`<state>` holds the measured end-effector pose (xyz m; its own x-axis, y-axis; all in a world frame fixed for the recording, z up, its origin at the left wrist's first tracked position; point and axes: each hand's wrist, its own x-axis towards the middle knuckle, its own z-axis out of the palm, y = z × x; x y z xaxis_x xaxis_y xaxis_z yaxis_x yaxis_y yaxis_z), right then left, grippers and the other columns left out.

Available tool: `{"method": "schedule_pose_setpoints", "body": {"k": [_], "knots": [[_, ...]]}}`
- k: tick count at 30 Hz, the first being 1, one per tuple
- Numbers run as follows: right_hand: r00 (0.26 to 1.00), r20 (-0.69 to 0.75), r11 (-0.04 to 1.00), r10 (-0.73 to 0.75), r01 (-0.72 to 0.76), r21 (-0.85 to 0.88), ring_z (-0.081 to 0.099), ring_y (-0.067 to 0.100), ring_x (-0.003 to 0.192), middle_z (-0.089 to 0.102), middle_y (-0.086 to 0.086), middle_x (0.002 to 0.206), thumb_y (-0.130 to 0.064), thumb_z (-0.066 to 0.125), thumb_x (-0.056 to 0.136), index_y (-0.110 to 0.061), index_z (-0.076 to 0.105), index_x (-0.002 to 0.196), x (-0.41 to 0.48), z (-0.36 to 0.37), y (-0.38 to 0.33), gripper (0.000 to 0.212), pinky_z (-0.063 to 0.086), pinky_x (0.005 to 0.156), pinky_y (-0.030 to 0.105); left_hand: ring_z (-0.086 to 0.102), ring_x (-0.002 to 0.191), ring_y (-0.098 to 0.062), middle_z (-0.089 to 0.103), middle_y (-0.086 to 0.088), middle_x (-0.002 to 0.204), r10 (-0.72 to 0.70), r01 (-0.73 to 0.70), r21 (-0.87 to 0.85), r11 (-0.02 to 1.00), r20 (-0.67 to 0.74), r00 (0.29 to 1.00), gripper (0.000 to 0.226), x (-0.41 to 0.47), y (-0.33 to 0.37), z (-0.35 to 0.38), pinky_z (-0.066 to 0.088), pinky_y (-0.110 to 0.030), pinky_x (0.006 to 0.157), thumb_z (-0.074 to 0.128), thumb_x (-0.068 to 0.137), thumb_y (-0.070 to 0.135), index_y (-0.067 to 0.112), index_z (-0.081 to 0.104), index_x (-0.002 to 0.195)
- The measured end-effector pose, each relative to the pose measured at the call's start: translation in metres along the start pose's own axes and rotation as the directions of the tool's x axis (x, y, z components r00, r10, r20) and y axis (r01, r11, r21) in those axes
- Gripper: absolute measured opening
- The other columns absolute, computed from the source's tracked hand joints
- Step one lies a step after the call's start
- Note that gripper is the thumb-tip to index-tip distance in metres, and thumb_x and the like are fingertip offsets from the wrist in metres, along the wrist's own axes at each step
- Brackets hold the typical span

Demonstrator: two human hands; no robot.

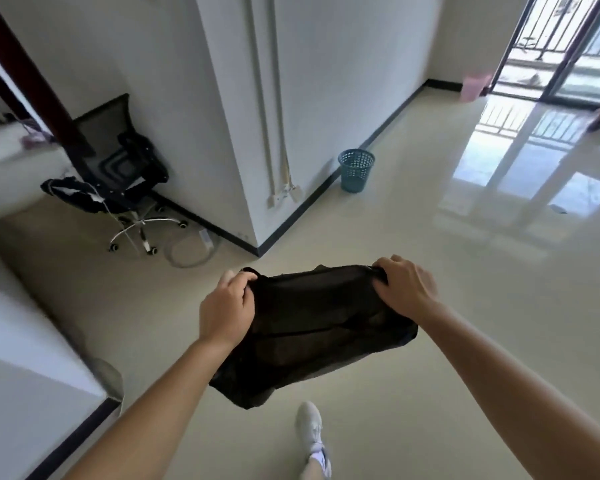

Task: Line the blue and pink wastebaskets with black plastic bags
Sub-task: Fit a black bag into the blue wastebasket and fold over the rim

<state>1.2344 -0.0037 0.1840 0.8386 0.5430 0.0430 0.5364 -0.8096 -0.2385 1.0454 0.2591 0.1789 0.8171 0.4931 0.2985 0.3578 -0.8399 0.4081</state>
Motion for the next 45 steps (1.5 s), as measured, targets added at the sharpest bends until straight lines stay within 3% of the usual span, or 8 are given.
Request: {"method": "schedule_pose_setpoints", "body": {"k": [5, 12, 17, 22, 30, 35, 39, 45], "knots": [[0.998, 0.034, 0.994, 0.053, -0.050, -0.096, 0.065, 0.027, 0.100, 0.065, -0.001, 0.112, -0.041, 0.050, 0.093, -0.029, 0.065, 0.117, 0.110, -0.024, 0.077, 0.031, 0.048, 0.074, 0.034, 0.059, 0.066, -0.021, 0.062, -0.002, 0.097, 0.043, -0.036, -0.096, 0.995, 0.068, 0.997, 0.016, 0.137, 0.044, 0.087, 0.039, -0.025, 0.057, 0.058, 0.090, 0.010, 0.018, 0.069, 0.100], [0.965, -0.105, 0.965, 0.239, -0.248, -0.083, 0.064, 0.028, 0.099, 0.067, -0.002, 0.107, -0.041, 0.051, 0.094, -0.031, 0.067, 0.114, 0.235, -0.092, 0.187, 0.027, 0.039, 0.073, 0.032, 0.064, 0.076, -0.023, 0.062, -0.002, 0.098, 0.228, -0.211, -0.187, 0.959, 0.073, 0.971, 0.016, 0.337, 0.154, 0.163, 0.054, -0.035, 0.063, 0.059, 0.090, 0.013, 0.019, 0.068, 0.102], [0.919, -0.172, 0.930, 0.355, -0.365, -0.033, 0.064, 0.028, 0.097, 0.067, -0.002, 0.102, -0.041, 0.050, 0.094, -0.030, 0.068, 0.108, 0.316, -0.104, 0.270, 0.025, 0.037, 0.073, 0.032, 0.065, 0.074, -0.026, 0.062, -0.006, 0.098, 0.344, -0.331, -0.195, 0.923, 0.039, 0.938, 0.026, 0.452, 0.227, 0.226, 0.052, -0.032, 0.063, 0.060, 0.089, 0.012, 0.015, 0.068, 0.114], [0.906, -0.178, 0.919, 0.385, -0.393, -0.012, 0.064, 0.030, 0.096, 0.071, 0.000, 0.100, -0.043, 0.049, 0.094, -0.026, 0.067, 0.099, 0.428, -0.100, 0.360, 0.025, 0.036, 0.070, 0.033, 0.064, 0.073, -0.026, 0.058, -0.007, 0.100, 0.413, -0.400, -0.147, 0.904, 0.071, 0.908, 0.032, 0.571, 0.290, 0.308, 0.046, -0.028, 0.060, 0.059, 0.091, 0.014, 0.013, 0.065, 0.122], [0.918, -0.130, 0.927, 0.374, -0.368, 0.073, 0.063, 0.033, 0.094, 0.071, 0.006, 0.097, -0.041, 0.046, 0.096, -0.020, 0.065, 0.095, 0.648, -0.140, 0.480, 0.028, 0.037, 0.068, 0.034, 0.065, 0.077, -0.031, 0.059, -0.012, 0.105, 0.347, -0.340, -0.083, 0.937, 0.088, 0.934, 0.030, 0.761, 0.366, 0.381, 0.053, -0.034, 0.065, 0.062, 0.089, 0.013, 0.016, 0.068, 0.118], [0.954, -0.098, 0.959, 0.284, -0.282, 0.040, 0.064, 0.033, 0.096, 0.071, 0.006, 0.099, -0.042, 0.046, 0.096, -0.023, 0.064, 0.098, 0.778, -0.139, 0.516, 0.027, 0.037, 0.068, 0.034, 0.060, 0.063, -0.028, 0.054, -0.009, 0.095, 0.274, -0.271, -0.034, 0.962, 0.111, 0.955, 0.033, 0.856, 0.361, 0.429, 0.046, -0.029, 0.056, 0.066, 0.087, 0.013, 0.013, 0.067, 0.120], [0.977, -0.061, 0.977, 0.203, -0.206, -0.055, 0.065, 0.034, 0.094, 0.071, 0.008, 0.099, -0.041, 0.043, 0.098, -0.021, 0.063, 0.099, 0.887, -0.122, 0.546, 0.028, 0.038, 0.068, 0.035, 0.060, 0.064, -0.026, 0.053, -0.009, 0.099, 0.236, -0.237, -0.012, 0.971, 0.164, 0.958, 0.042, 0.934, 0.352, 0.494, 0.040, -0.026, 0.053, 0.065, 0.088, 0.015, 0.007, 0.059, 0.129], [0.988, 0.057, 0.968, 0.147, -0.132, -0.212, 0.066, 0.033, 0.097, 0.071, 0.008, 0.101, -0.043, 0.039, 0.100, -0.020, 0.064, 0.102, 1.062, -0.120, 0.589, 0.034, 0.041, 0.071, 0.035, 0.060, 0.073, -0.026, 0.046, -0.009, 0.120, 0.093, -0.099, 0.007, 0.995, 0.274, 0.957, 0.061, 1.076, 0.359, 0.575, 0.052, -0.035, 0.061, 0.054, 0.094, 0.028, 0.010, 0.034, 0.149]]}}
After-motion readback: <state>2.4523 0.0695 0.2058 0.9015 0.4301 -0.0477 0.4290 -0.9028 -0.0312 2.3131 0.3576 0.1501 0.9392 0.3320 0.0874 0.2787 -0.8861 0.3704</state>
